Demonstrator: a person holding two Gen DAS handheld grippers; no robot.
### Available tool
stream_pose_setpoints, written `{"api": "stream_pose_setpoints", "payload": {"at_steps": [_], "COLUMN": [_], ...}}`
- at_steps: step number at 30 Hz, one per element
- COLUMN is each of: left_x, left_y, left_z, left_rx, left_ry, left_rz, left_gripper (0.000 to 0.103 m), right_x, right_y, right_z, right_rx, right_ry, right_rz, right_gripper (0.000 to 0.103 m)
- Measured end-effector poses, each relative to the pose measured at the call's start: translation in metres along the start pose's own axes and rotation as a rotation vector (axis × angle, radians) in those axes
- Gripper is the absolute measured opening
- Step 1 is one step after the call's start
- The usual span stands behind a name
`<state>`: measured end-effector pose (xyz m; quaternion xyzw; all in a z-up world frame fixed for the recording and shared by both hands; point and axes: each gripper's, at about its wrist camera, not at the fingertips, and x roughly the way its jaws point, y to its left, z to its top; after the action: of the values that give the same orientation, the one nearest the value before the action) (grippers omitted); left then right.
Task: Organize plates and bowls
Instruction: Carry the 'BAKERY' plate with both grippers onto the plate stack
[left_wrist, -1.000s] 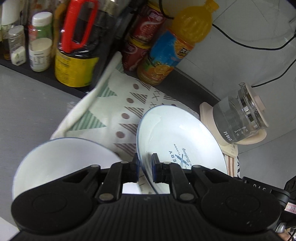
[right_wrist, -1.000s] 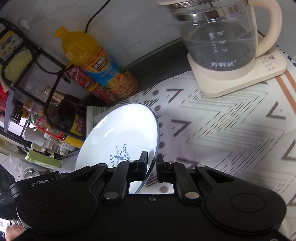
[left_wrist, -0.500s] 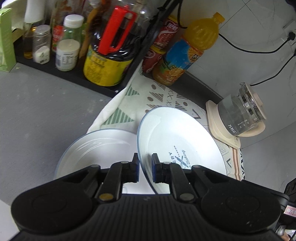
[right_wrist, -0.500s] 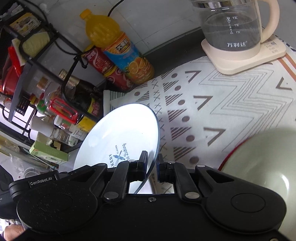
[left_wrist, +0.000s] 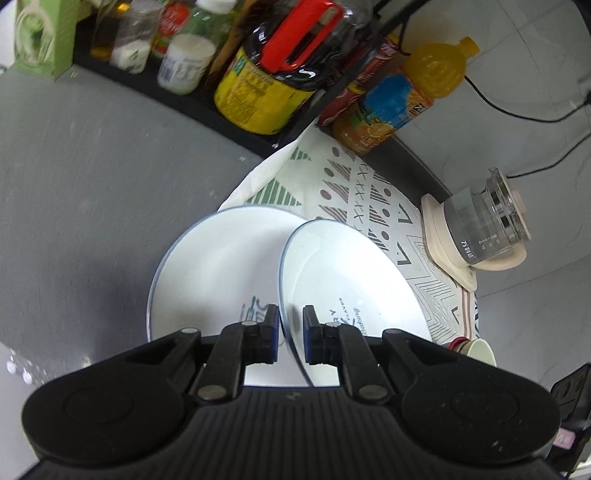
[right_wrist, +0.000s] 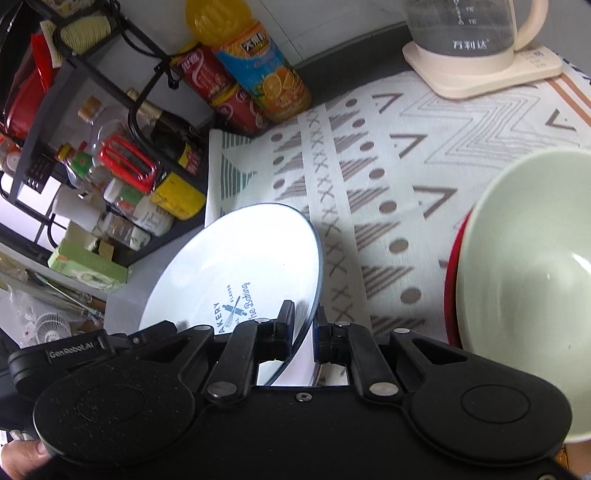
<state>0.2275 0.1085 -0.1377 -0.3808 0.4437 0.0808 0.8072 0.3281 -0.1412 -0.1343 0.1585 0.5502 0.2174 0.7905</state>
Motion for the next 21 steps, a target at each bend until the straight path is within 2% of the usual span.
{"api": "stream_pose_setpoints", "payload": {"at_steps": [7, 21], "left_x": [0.002, 0.010], "left_y": [0.021, 0.041], "left_z": [-0.008, -0.023], "left_rx": [-0.099, -0.133], "left_ry": [0.024, 0.074], "left_rz": [-0.019, 0.027], "left_gripper": [0.006, 0.006], "right_x": [0.003, 0.009], "right_y": [-0.001, 0.006], "right_z": [-0.014, -0.032], "right_rx": [-0.010, -0.055], "right_ry": [0.014, 0.026], "right_rz": [-0.015, -0.050], "right_gripper": [0.010, 0.010]}}
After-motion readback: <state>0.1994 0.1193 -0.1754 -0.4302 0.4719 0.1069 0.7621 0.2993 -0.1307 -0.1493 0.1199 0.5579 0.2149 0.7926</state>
